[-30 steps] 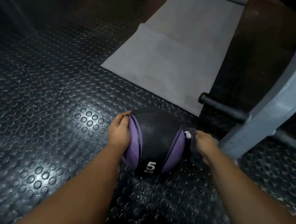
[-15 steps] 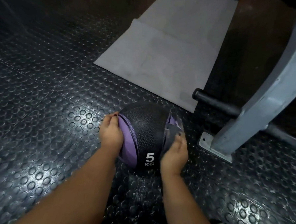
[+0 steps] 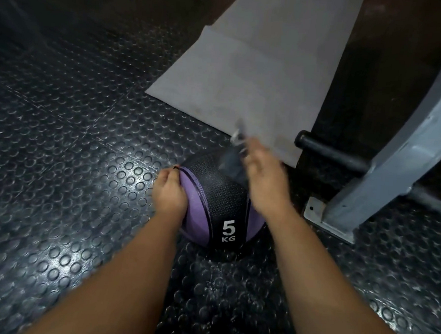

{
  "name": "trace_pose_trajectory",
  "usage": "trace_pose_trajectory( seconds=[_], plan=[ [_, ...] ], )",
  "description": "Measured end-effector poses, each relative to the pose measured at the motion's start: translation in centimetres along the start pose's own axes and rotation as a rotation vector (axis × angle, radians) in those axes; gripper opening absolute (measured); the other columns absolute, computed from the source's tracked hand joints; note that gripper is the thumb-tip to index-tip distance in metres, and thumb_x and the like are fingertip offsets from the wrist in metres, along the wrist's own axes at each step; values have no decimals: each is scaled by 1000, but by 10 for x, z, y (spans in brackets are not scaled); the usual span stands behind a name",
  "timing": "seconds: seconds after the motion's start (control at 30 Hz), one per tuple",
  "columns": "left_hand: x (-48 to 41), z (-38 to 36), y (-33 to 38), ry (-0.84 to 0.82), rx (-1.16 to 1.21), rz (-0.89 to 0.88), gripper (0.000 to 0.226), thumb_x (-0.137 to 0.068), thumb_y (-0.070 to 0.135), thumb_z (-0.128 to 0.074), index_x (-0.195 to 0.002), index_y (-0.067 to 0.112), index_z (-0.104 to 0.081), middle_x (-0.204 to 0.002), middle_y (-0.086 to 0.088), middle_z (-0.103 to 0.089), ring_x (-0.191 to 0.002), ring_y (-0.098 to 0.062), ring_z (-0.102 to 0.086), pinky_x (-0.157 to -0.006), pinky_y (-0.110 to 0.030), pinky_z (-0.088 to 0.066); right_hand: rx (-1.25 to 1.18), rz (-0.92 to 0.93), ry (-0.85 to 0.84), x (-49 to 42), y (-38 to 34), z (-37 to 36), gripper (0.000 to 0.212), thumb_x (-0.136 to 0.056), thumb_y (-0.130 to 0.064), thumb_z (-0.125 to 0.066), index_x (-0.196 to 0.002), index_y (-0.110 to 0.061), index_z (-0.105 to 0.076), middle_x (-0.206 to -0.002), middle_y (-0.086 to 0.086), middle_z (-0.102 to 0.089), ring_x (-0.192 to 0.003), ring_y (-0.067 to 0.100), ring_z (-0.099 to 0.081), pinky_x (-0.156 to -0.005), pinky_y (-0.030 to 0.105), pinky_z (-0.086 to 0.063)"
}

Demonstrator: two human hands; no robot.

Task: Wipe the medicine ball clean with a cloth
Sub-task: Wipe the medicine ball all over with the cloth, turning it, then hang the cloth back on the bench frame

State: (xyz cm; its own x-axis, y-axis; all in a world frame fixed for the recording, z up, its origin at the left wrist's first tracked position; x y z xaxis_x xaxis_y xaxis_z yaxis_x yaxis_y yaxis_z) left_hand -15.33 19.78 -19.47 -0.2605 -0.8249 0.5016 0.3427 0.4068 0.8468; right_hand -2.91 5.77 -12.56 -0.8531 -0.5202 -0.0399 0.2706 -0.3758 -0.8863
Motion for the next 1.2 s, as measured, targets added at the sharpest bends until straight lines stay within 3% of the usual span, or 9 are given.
trace_pose_trajectory(
  seconds=[0.07, 0.13, 0.27, 0.47, 0.67, 0.8, 0.93, 1.0, 1.2],
  plan=[
    [-1, -1, 0, 6, 5, 4, 25, -103, 22, -44, -111, 11, -64, -92, -1, -65, -88, -20, -60, -83, -36, -47, 203, -29, -79, 1, 23, -15, 35, -100, -41, -37, -134, -48, -46, -147, -12, -40, -137, 13, -34, -115, 44, -27],
    [-1, -3, 3, 10, 4, 8, 26, -101, 24, -44, -112, 13, -65, -102, -4, -67, -100, -27, -62, -95, -44, -49, 38, -45, -32, -4, 35, -15, 33, -100, -40, -41, -131, -44, -51, -145, -9, -45, -135, 13, -38, -115, 42, -28],
    [6, -7, 6, 15, -45, -3, 27, -101, 24, -43, -116, 13, -62, -108, -6, -65, -100, -27, -58, -91, -40, -46, -136, -398, 9, -25, 74, 0, 31, -101, -29, -42, -119, -16, -64, -119, 7, -64, -111, 22, -57, -97, 33, -43],
    [2, -1, -1, 25, -1, 21, 23, -99, 26, -45, -108, 16, -64, -103, -6, -67, -104, -31, -61, -99, -46, -48, 120, -732, -148, 53, 159, 18, 29, -100, -11, -36, -98, -6, -64, -101, 16, -61, -91, 25, -55, -81, 31, -42],
    [-2, 6, -1, 19, -18, 23, 26, -103, 24, -41, -114, 12, -62, -97, -1, -64, -102, -27, -59, -95, -42, -47, -430, -1036, 254, 64, 143, 57, 51, -97, -49, -43, -122, -8, -59, -111, 15, -66, -96, 31, -64, -85, 43, -54],
    [10, 11, 15, 83, -128, -126, 26, -103, 30, -51, -111, 13, -68, -97, -3, -69, -93, -25, -64, -80, -34, -47, -479, -940, -81, 34, 81, 108, 57, -79, -64, -59, -93, -11, -72, -86, 14, -74, -73, 28, -70, -64, 36, -58],
    [31, 1, 44, 22, -249, -280, 25, -101, 32, -54, -114, 20, -71, -102, 0, -70, -95, -21, -63, -82, -31, -46, -130, -793, -368, 18, 41, 143, 28, -75, -20, -75, -97, -3, -69, -90, 17, -71, -74, 29, -67, -77, 39, -53],
    [37, -8, 52, -97, -340, -325, 24, -98, 30, -57, -116, 23, -71, -114, -2, -71, -106, -23, -65, -92, -33, -49, 160, -695, -391, 9, 19, 159, 3, -76, -2, -66, -80, -3, -66, -75, 17, -66, -61, 26, -62, -64, 35, -51],
    [42, -11, 55, -267, -624, -298, 48, -90, 39, -65, -136, 27, -58, -140, -6, -57, -126, -32, -53, -109, -47, -43, 280, -573, -260, -19, -39, 195, 12, -86, -7, -59, -74, -7, -58, -70, 13, -58, -59, 24, -57, -53, 27, -46]
  ],
)
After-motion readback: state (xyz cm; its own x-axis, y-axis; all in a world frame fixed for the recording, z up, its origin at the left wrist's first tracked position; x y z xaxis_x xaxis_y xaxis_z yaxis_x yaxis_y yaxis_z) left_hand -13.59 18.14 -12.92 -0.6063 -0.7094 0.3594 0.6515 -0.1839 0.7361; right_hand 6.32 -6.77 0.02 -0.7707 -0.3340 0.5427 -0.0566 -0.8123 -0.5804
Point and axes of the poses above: each hand's wrist, its own x-axis away from the middle knuckle, its own z-axis out of the back of the hand, y = z × x, the point moved 3 cm from there along -x, towards the middle knuckle
